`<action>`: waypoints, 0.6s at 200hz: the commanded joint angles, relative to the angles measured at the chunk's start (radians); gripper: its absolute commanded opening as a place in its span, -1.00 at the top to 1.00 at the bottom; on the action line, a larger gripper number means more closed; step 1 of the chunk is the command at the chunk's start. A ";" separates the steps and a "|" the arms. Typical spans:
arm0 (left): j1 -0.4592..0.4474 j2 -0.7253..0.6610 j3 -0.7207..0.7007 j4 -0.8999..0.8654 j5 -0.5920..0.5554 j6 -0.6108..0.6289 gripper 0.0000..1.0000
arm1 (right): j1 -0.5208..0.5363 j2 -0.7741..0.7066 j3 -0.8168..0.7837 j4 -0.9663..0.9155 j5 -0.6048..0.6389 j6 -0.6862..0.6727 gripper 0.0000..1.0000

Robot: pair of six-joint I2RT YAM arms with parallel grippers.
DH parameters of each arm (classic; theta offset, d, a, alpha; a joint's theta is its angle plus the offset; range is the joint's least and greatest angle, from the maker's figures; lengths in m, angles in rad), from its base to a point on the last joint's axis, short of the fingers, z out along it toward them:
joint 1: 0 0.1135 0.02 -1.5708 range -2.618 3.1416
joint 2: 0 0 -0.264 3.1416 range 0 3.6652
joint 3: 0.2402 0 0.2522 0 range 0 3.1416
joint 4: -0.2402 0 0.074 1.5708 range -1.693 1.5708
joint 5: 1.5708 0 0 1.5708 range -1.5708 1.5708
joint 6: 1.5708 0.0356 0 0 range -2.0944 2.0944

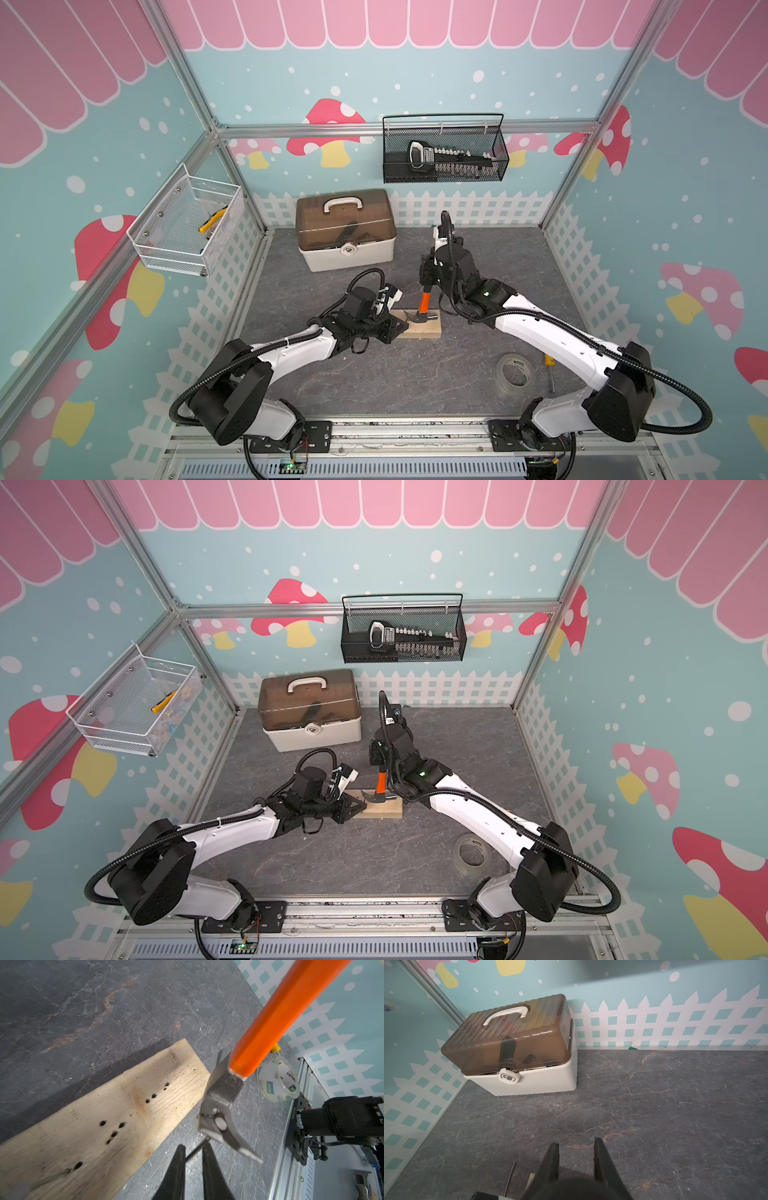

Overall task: Use a claw hammer to pull out a nail
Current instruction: Pick up the nail with the hammer.

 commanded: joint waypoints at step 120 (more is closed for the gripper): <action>0.017 -0.001 0.031 -0.023 0.027 0.086 0.64 | -0.026 -0.041 -0.025 0.106 -0.044 0.021 1.00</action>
